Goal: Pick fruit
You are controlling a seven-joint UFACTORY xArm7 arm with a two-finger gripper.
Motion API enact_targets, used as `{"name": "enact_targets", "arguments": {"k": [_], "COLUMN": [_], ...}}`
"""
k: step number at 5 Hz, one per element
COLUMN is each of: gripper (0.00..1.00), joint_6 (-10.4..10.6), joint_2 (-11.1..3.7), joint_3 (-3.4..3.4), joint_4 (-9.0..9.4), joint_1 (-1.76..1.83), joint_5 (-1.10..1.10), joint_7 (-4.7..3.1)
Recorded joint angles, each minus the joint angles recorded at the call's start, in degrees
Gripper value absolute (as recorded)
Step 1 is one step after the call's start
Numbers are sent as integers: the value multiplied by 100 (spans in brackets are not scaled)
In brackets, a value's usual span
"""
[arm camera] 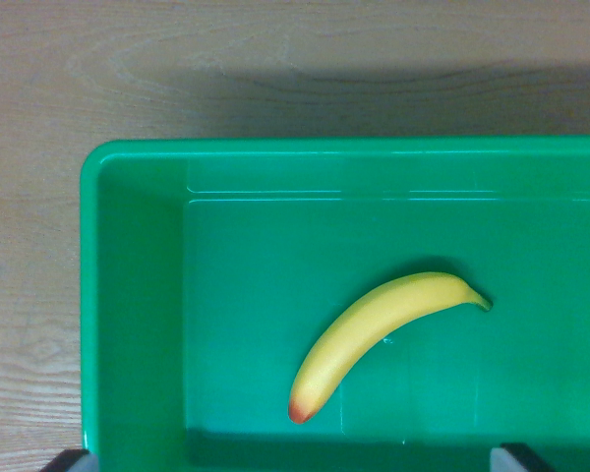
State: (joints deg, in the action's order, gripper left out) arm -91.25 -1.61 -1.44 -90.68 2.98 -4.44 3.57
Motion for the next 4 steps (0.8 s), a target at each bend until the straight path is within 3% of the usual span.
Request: {"name": "enact_targets", "arguments": {"k": [3,4], "gripper": [0,0], "joint_6": [30,104], "joint_2": [-12,-40], "joint_3": [-2,-7], "joint_4": [23,77], "joint_1": [-3,-9], "joint_5": [3,10], "joint_7": [22,76]}}
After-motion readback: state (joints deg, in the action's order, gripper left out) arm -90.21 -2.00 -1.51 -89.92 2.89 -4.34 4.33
